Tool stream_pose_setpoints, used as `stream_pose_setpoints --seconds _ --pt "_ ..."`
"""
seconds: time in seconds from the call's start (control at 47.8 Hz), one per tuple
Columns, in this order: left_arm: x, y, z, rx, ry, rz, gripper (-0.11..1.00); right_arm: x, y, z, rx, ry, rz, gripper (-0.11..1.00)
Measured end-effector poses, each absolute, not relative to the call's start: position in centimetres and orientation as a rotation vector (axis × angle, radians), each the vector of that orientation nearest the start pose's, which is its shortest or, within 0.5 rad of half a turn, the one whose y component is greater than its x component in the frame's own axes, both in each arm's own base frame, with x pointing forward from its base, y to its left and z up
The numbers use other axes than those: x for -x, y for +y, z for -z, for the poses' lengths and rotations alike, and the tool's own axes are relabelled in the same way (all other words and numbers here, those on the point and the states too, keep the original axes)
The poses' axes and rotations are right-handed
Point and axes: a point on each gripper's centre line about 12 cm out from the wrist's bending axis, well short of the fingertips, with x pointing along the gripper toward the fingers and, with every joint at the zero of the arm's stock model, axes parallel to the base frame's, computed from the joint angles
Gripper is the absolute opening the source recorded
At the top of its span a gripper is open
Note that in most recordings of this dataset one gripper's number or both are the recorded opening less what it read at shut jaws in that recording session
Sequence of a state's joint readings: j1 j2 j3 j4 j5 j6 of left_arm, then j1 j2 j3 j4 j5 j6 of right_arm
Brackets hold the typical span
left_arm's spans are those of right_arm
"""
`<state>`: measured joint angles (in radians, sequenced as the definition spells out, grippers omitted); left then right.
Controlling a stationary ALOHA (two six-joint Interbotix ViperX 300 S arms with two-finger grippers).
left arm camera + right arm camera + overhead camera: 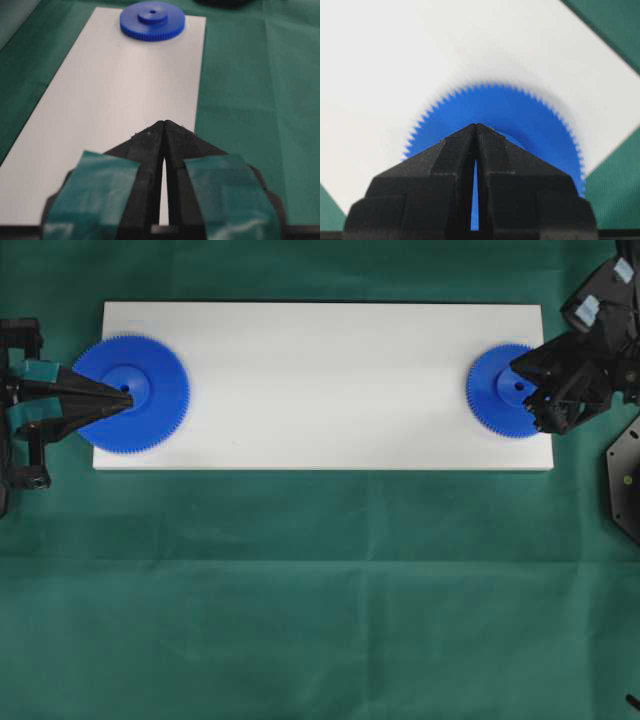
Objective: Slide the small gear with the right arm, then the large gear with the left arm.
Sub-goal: 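Move the left gripper over the hub of the large blue gear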
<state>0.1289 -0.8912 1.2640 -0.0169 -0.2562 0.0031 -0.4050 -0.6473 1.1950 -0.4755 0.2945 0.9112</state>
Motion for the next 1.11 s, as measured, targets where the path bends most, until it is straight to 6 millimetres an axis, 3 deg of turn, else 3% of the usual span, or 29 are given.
stream_pose_setpoints --seconds 0.314,0.794,1.108 --pt "-19.9 2.6 -23.9 0.022 0.114 -0.134 0.00 -17.7 -8.7 -19.9 -0.445 0.461 0.588 0.50" --pt "-19.7 3.8 -23.8 0.026 0.119 -0.190 0.00 -17.9 -7.8 -20.3 -0.405 0.354 0.481 0.50" --pt "-18.9 5.9 -22.2 0.052 0.262 -0.304 0.00 -17.9 -7.5 -20.2 -0.405 0.333 0.458 0.50"
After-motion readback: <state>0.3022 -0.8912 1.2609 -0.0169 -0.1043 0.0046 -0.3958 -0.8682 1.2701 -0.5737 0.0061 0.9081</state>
